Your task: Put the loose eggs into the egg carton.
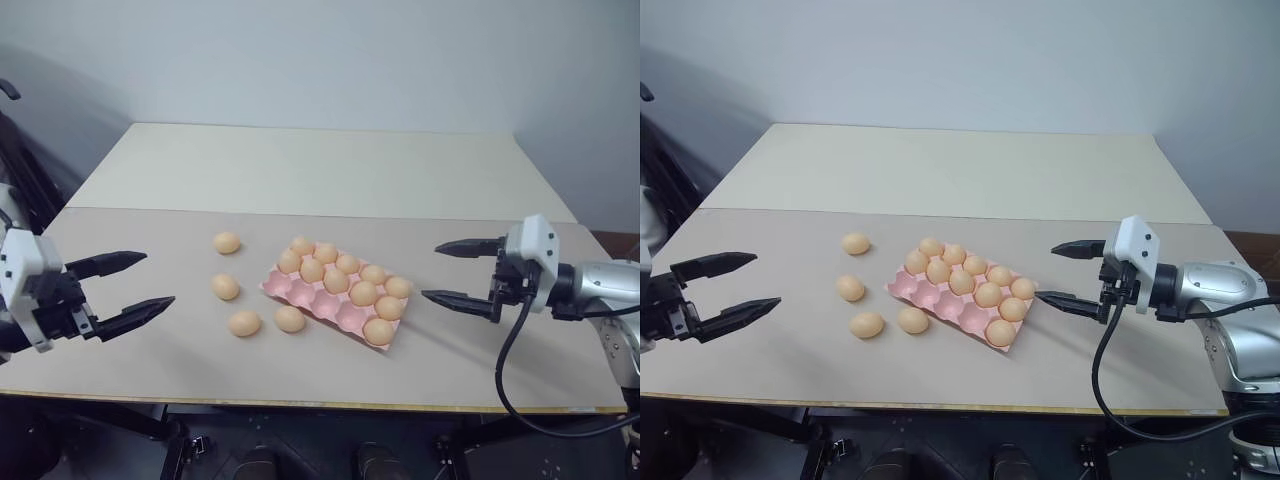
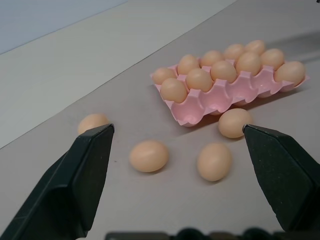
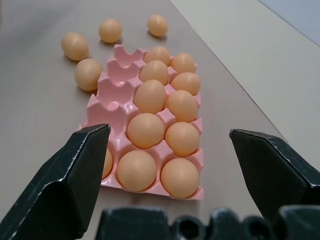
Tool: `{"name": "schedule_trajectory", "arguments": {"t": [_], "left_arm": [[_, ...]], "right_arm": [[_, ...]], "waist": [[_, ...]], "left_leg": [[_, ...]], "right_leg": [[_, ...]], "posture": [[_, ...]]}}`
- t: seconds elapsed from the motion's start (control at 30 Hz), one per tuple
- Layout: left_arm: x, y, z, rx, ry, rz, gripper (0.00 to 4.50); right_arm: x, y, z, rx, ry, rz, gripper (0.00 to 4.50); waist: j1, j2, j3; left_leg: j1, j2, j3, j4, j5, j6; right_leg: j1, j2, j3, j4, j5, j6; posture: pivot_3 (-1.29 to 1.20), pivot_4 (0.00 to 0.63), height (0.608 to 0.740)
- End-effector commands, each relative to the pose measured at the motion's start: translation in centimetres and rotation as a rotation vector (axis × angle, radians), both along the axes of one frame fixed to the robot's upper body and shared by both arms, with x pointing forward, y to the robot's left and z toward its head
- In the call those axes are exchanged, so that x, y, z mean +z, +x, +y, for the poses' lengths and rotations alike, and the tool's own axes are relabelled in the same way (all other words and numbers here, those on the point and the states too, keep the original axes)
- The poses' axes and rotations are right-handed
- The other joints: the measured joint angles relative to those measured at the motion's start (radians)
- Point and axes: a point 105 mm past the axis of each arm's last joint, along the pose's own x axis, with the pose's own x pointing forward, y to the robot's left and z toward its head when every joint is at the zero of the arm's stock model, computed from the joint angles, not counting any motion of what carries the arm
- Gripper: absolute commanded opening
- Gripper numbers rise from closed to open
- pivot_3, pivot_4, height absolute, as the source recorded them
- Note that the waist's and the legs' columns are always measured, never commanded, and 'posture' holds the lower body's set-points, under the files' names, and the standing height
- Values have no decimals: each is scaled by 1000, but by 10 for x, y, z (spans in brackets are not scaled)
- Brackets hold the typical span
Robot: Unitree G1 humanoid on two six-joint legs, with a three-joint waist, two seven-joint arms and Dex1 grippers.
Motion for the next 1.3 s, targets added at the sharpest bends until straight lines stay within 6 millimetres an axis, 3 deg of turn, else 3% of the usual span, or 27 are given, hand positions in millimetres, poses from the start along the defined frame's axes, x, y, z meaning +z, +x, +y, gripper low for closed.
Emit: {"name": "schedule_trajectory", "arguments": {"t": [0.03,0.3,0.47,0.6,0.83,0.97,1.17,1.3], "left_arm": [[6,-4,-2,-26,12,-36,4478],[1,-7,-1,-93,35,6,4478],[-1,-6,-15,-181,61,21,4478],[-18,3,-44,-303,137,35,4478],[-51,37,-105,-541,262,25,4478],[-65,48,-124,-673,366,27,4478],[-76,65,-133,-749,475,23,4478],[-72,70,-137,-781,487,-5,3584]], "right_arm": [[15,-5,2,33,-22,-43,4500],[14,-11,9,72,-40,-35,4500],[12,-14,12,84,-41,-34,4500],[12,-12,14,87,-39,-39,4500],[15,-15,17,114,-44,-59,4500],[16,-17,17,102,-49,-68,4500],[17,-21,15,76,-41,-77,4500],[16,-24,14,58,-36,-79,4500]], "waist": [[0,0,0],[0,0,0],[3,0,0],[6,0,0],[9,0,0],[4,0,0],[3,0,0],[4,0,0]], "left_leg": [[0,0,0,0,0,0],[0,0,0,0,0,0],[0,0,0,0,0,0],[0,0,0,0,0,0],[-1,-1,0,0,0,0],[-1,-2,0,0,0,0],[-1,-2,0,0,0,0],[-1,-2,0,1,0,0]], "right_leg": [[0,0,0,0,0,0],[0,0,0,0,0,0],[0,0,0,0,0,0],[0,0,0,0,0,0],[0,0,1,0,0,0],[0,0,2,0,0,1],[-1,0,2,0,0,1],[-1,0,2,0,0,1]], "posture": [[0,150,740],[0,150,740],[0,150,740],[0,150,740],[0,150,740],[0,150,740],[0,150,740],[0,150,740]]}}
